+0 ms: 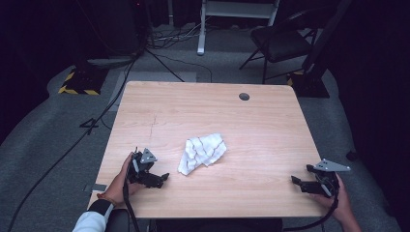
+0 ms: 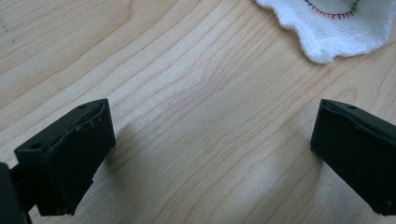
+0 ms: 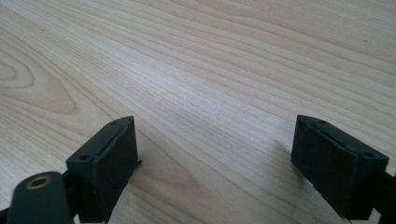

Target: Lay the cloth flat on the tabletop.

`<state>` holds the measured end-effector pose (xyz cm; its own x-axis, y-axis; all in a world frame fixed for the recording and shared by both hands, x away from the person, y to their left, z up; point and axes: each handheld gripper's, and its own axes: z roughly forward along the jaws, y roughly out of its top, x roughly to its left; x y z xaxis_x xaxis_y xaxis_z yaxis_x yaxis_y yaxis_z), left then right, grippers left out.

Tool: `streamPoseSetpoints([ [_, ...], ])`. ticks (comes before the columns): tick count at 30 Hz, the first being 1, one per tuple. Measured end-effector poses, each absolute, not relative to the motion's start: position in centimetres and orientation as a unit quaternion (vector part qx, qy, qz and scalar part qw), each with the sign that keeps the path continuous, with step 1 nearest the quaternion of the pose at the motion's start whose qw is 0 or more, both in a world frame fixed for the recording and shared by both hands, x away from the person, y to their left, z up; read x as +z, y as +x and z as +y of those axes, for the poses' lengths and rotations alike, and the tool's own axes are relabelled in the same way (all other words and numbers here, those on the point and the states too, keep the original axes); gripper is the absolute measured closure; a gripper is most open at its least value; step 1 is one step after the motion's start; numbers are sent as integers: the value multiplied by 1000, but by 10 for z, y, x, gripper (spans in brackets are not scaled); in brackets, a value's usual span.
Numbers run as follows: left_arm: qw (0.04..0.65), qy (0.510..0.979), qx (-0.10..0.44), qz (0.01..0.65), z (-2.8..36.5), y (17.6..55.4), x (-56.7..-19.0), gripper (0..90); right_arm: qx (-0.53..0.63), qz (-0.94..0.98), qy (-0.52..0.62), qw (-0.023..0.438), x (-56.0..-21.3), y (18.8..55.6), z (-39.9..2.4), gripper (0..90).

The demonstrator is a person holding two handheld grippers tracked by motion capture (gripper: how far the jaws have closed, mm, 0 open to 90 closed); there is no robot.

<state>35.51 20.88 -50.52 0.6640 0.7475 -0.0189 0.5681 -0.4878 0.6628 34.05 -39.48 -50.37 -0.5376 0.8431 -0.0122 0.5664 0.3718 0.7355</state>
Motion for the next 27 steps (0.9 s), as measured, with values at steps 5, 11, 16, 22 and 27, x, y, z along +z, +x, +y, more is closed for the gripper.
streamPoseSetpoints([
  [5, 326, 855, 136, 378, 210, 356, -505, 3, 349, 806, 433, 203, -504, 340, -394, 145],
  [11, 329, 867, 123, 353, 209, 362, -504, 9, 347, 813, 422, 200, -502, 343, -392, 216],
  [16, 335, 871, 118, 338, 197, 369, -500, 145, 353, 819, 402, 207, -495, 351, -378, 337],
  [22, 351, 877, 111, 309, 182, 375, -494, 313, 355, 843, 346, 210, -473, 368, -335, 414],
  [27, 371, 880, 87, 284, 161, 385, -488, 445, 373, 856, 301, 191, -463, 381, -284, 435],
])
